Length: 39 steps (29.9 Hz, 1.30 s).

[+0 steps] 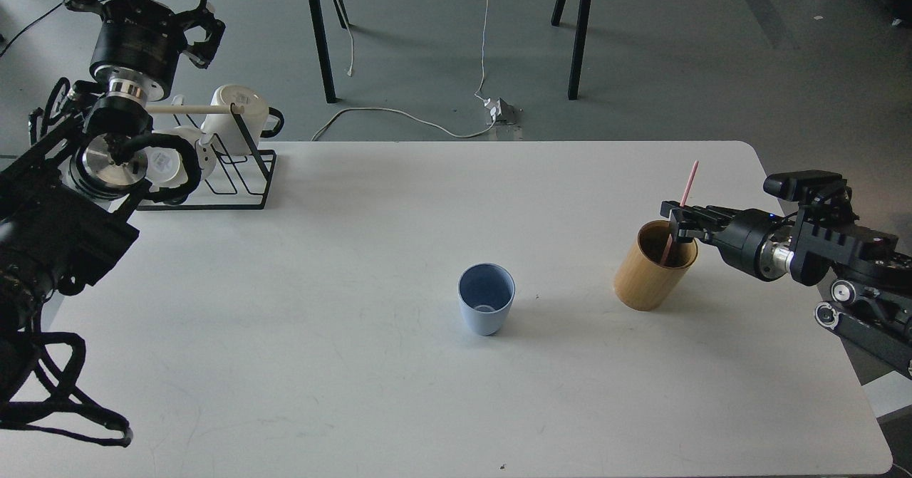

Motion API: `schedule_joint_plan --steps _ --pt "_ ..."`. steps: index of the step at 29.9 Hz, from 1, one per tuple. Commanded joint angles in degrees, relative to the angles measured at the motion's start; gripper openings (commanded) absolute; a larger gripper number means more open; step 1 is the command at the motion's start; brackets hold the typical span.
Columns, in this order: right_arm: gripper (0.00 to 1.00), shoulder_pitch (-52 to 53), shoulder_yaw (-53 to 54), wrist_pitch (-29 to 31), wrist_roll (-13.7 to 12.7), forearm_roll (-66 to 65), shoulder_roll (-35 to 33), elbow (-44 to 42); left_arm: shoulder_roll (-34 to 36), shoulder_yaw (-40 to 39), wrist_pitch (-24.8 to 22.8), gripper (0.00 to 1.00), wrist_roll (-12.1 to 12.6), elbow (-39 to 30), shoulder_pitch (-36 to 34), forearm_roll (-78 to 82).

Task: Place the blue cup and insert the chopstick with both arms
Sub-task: 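Grasp the pink straw with the right gripper and pull it upward, then move the straw over the blue cup and lower it inside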

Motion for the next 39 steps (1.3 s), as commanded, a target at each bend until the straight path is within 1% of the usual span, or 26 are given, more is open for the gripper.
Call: schedule_joint_plan --steps 1,7,13,16,18,20,21,25,27,31,35,39 --pt "0.00 -0.1 0.2 -2.1 0.1 0.0 -2.8 2.4 0.2 0.0 0.0 0.99 0.0 0.0 0.0 0.0" --pt "0.00 -0.1 1.4 -3.3 0.1 0.7 -9.9 11.0 1.2 -0.1 0.0 0.99 0.0 0.1 0.0 -0.2" --pt "0.00 0.5 7.6 -2.2 0.2 4.0 -16.0 17.7 2.2 -0.5 0.0 0.99 0.1 0.0 -0.1 -0.2" --pt "0.00 4.4 10.8 -0.8 0.8 6.9 -17.9 19.7 2.4 -1.8 0.0 0.99 0.3 0.0 -0.1 -0.1" --pt "0.00 8.0 11.7 -0.5 1.0 7.5 -17.3 19.9 2.4 -1.8 0.0 0.99 0.3 0.0 -0.2 -0.1" --pt "0.00 11.1 11.7 -0.5 1.7 8.4 -16.0 19.8 2.3 -1.8 0.0 0.99 0.3 0.0 -0.2 0.0" --pt "0.00 12.1 11.7 -0.4 1.8 9.6 -14.2 19.8 2.3 -1.8 0.0 0.99 0.3 0.0 -0.2 0.0" --pt "0.00 13.0 10.7 -0.2 1.7 12.1 -3.4 19.2 2.3 -1.8 0.0 0.99 0.2 0.0 -0.2 0.0" --pt "0.00 12.7 9.9 0.5 1.6 12.0 0.5 18.3 2.4 -1.8 0.0 0.99 0.2 0.0 -0.2 0.0" --pt "0.00 12.9 5.1 1.9 1.5 11.4 5.7 17.2 2.7 -1.8 0.0 0.99 0.2 0.0 -0.2 0.0" --pt "0.00 12.9 -0.7 1.8 1.5 10.1 11.3 12.2 2.7 -1.8 0.0 0.99 0.2 0.0 -0.2 0.0" --pt "0.00 12.4 -2.5 1.8 1.5 6.8 14.5 8.4 2.7 -1.8 0.0 0.99 0.1 0.0 -0.1 0.0"
